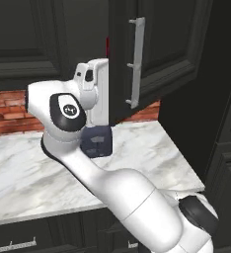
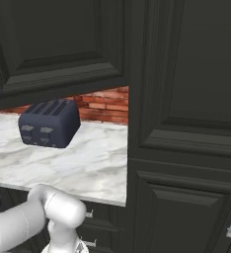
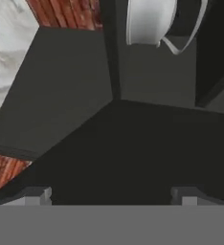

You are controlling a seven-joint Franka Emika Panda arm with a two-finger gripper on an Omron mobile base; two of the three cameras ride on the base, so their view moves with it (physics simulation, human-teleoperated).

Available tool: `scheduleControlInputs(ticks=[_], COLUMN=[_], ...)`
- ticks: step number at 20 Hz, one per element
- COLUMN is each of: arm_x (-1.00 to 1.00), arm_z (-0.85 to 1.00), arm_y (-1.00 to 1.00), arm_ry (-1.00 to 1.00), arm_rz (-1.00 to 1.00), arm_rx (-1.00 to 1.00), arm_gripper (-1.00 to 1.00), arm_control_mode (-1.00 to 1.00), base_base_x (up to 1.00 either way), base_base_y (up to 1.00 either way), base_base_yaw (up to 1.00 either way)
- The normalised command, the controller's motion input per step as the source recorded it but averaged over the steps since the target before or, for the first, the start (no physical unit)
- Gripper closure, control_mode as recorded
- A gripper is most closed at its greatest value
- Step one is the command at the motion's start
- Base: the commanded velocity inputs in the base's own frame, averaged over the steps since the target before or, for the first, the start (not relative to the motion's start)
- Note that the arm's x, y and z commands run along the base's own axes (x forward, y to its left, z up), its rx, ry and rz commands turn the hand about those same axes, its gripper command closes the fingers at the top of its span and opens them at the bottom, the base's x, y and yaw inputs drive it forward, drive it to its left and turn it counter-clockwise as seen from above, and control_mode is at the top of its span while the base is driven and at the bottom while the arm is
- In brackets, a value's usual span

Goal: The dining table condiment station is running low on ketchup. Refill the condiment station by opening the cabinet and taking the ketchup from the cabinet and placing it on the dining table.

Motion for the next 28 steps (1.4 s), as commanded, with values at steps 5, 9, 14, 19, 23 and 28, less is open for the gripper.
scheduleControlInputs(ticks=[5,9,14,19,23,28], arm_x=[-0.76,-0.71,-0.57,-0.46,-0.25,0.00], arm_z=[0.00,0.00,0.00,0.00,0.00,0.00], arm_y=[-0.99,-1.00,-1.00,-0.99,-0.97,-0.47], arm_ry=[0.00,0.00,0.00,0.00,0.00,0.00], arm_rz=[-0.21,-0.21,-0.16,-0.09,-0.07,-0.01], arm_rx=[0.00,0.00,0.00,0.04,0.02,0.00], arm_gripper=[-1.00,-1.00,-1.00,-1.00,-1.00,-1.00], arm_control_mode=[-1.00,-1.00,-1.00,-1.00,-1.00,-1.00], base_base_x=[0.00,0.00,0.00,0.00,0.00,0.00], base_base_y=[0.00,0.00,0.00,0.00,0.00,0.00], base_base_yaw=[0.00,0.00,0.00,0.00,0.00,0.00])
